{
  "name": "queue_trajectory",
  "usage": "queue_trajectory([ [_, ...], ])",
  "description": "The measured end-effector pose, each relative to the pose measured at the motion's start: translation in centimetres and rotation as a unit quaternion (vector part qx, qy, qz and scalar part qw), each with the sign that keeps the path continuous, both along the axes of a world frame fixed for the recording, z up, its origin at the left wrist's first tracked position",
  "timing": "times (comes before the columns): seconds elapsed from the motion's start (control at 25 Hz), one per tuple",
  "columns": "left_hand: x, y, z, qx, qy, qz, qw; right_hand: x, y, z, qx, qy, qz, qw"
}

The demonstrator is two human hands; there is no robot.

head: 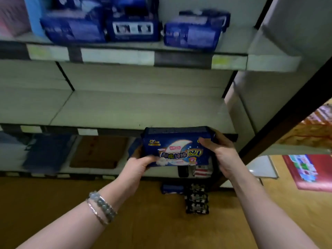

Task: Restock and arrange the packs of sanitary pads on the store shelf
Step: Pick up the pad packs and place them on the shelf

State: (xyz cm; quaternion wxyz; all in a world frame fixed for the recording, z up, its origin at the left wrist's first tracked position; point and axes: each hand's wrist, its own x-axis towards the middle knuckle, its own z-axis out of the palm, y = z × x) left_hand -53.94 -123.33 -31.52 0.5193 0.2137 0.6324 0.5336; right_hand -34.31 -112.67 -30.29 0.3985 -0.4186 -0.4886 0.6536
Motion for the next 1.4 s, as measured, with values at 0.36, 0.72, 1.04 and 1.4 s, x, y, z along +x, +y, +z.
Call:
queue_trajectory([
  [0.36,3.0,3.7,-26.6,-0.135,0.111,-0.043,0.984,3.1,2.4,-25.1,-0.002,-0.117,0.070,0.991],
  [0.72,2.5,3.5,-50.0,-0.246,0.113,-0.123,0.955,2.9,3.0,-51.2,-0.012,-0.298,0.138,0.944],
  [1.04,2.6,2.9,-62.8,-0.241,0.155,-0.186,0.940,3.2,3.0,-61.8,0.104,-0.461,0.285,0.834],
  [1.4,4.7,3.2,-69.9,-0.289,0.195,-0.231,0.908,3.9,2.1,-67.5,0.146,-0.566,0.339,0.737],
])
